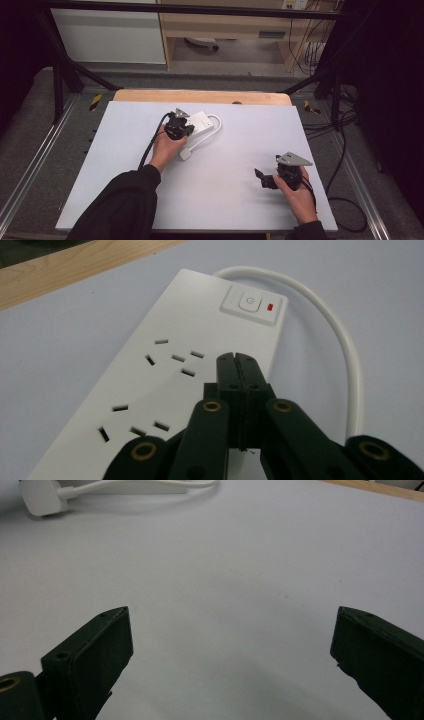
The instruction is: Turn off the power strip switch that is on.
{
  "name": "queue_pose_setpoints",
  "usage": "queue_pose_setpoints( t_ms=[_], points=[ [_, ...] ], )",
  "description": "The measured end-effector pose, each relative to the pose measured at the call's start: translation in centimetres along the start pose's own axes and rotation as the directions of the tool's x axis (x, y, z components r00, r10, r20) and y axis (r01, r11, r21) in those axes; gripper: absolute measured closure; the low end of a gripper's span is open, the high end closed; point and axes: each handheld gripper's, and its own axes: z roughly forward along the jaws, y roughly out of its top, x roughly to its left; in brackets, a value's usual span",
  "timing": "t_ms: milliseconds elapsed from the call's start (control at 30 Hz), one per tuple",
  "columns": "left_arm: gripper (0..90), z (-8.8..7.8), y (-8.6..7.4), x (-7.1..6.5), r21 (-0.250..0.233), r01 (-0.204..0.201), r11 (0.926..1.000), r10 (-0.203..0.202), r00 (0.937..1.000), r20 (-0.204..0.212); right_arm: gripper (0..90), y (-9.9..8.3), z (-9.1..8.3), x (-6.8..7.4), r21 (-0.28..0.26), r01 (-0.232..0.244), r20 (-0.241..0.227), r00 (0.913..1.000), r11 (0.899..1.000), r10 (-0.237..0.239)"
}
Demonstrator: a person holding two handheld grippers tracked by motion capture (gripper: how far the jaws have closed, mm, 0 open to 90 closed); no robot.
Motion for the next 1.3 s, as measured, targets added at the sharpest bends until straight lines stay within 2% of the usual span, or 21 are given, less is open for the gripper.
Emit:
queue_pose_setpoints(
  t_ms=[67,267,600,733,1033,1100,1167,1300],
  points=[
    [90.0,0.0,0.0,0.1,0.015,-0.001,0.9999,0.002,1.0,-0.009,3.8,0.0,0.0,0.0,0.003,-0.001,-0.003,1.0,1.0,0.001],
    [90.0,-0.1,-0.2,0.6,0.014,0.013,0.9998,-0.013,0.9998,0.013,3.6,0.0,0.1,0.0,0.006,0.005,-0.002,1.0,1.0,-0.005],
    [90.0,-0.4,0.4,0.2,-0.038,0.007,0.9993,-0.006,0.9997,0.023,3.7,0.0,0.1,0.0,0.005,0.002,0.0,1.0,1.0,-0.002],
    [90.0,-0.8,0.7,0.3,-0.053,0.028,0.9982,-0.026,0.999,0.037,3.7,0.0,0.1,0.0,0.001,0.001,-0.002,1.0,1.0,-0.001],
    [90.0,-1.3,1.2,0.0,-0.084,0.037,0.9958,-0.032,0.9977,0.061,3.7,0.0,0.1,0.0,0.001,0.0,-0.001,1.0,1.0,0.0],
    [85.4,-1.4,1.3,-0.1,-0.088,0.054,0.9947,-0.049,0.9966,0.067,3.7,0.0,0.1,0.0,0.003,0.002,0.0,1.0,1.0,-0.002],
    [81.3,-1.4,1.4,-0.2,-0.074,0.049,0.9961,-0.044,0.997,0.064,3.6,0.0,0.1,0.0,0.006,0.003,0.0,1.0,1.0,-0.003],
    [66.1,-1.6,1.7,-0.4,-0.1,0.053,0.9936,-0.049,0.9978,0.045,3.6,0.0,0.1,0.0,0.004,0.003,-0.001,1.0,1.0,-0.003]
  ],
)
